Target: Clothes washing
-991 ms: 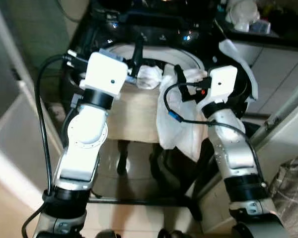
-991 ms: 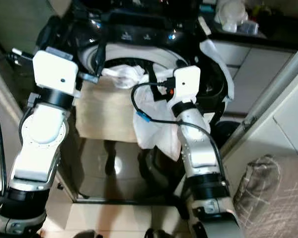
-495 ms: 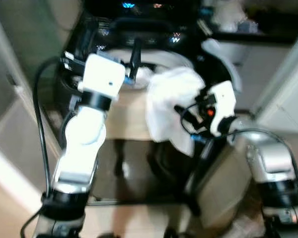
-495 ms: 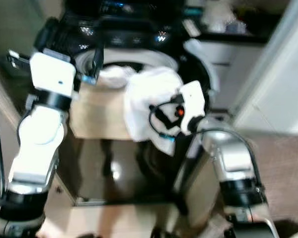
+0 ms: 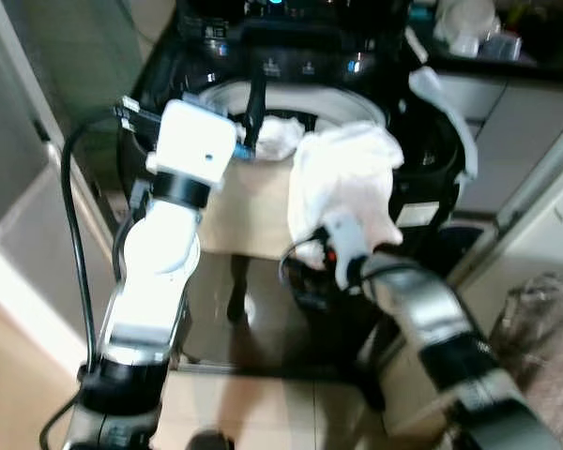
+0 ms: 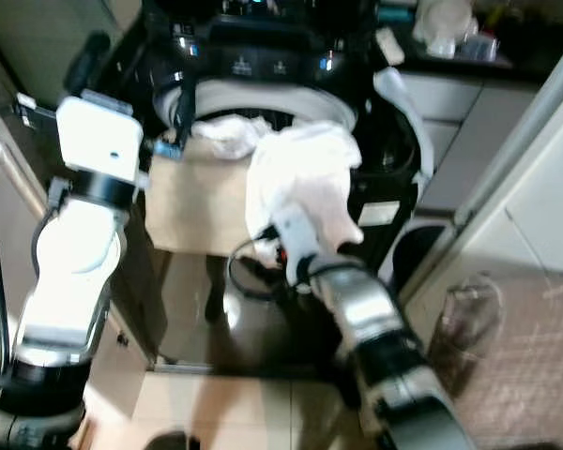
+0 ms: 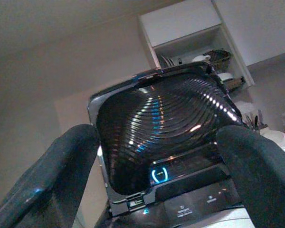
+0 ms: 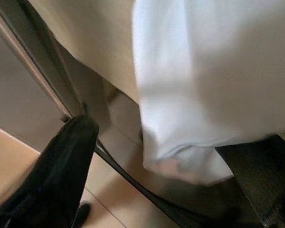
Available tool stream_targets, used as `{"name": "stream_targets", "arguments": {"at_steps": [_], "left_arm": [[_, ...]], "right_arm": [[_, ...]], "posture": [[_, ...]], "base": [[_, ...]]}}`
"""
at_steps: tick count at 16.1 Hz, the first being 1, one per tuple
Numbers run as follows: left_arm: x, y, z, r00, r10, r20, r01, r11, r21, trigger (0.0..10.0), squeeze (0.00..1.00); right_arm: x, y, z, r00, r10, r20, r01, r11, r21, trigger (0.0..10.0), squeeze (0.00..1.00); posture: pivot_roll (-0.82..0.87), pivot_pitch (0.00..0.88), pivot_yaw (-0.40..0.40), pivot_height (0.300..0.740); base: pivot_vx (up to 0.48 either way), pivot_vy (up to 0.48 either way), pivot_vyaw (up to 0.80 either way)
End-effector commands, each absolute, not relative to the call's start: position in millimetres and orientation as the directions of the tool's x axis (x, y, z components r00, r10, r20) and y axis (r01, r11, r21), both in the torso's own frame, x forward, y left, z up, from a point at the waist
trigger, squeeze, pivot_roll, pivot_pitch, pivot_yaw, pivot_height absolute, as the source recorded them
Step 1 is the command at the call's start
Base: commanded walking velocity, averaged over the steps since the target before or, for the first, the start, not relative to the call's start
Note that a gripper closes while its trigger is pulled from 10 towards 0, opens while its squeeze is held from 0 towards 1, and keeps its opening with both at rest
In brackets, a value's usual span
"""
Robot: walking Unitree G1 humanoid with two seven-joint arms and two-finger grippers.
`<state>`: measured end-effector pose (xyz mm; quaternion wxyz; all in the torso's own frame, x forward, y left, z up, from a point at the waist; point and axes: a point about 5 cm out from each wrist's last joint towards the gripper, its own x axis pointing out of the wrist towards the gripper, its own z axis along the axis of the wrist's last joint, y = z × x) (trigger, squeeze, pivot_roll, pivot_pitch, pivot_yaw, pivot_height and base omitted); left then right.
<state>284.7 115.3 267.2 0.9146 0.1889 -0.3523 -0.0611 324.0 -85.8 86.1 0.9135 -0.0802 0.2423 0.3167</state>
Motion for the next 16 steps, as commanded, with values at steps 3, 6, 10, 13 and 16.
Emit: {"name": "stream_targets", "arguments": {"at_steps": [3,6,10,13,16], "left_arm": [[286,113,272,0.733,-0.247,0.634,-0.023,0.922,0.386,10.0,0.00],[287,111,273,0.729,-0.256,0.635,-0.016,0.921,0.389,10.0,0.00],[286,114,274,0.731,-0.244,0.638,-0.034,0.920,0.391,10.0,0.00],[288,113,274,0.731,-0.242,0.638,-0.034,0.921,0.388,10.0,0.00],[289,110,273,0.728,-0.244,0.641,-0.026,0.924,0.381,10.0,0.00]], "right_arm": [[348,-84,75,0.788,0.371,-0.492,-0.520,0.829,-0.207,10.0,0.00],[363,-84,85,0.846,0.287,-0.450,-0.454,0.830,-0.323,10.0,0.00],[394,-79,147,0.937,0.263,-0.230,-0.337,0.856,-0.392,10.0,0.00],[411,-74,202,0.960,0.276,-0.049,-0.271,0.868,-0.415,10.0,0.00],[419,-73,253,0.955,0.268,0.127,-0.203,0.902,-0.381,10.0,0.00]], "posture": [[0.12,0.029,-0.039,0.740],[0.13,0.023,-0.039,0.740],[0.15,0.020,-0.053,0.740],[0.14,0.014,-0.057,0.740],[0.13,0.013,-0.057,0.740]], "base": [[0.000,0.000,0.00],[0.000,0.000,0.00],[0.000,0.000,0.00],[0.000,0.000,0.00],[0.000,0.000,0.00]]}}
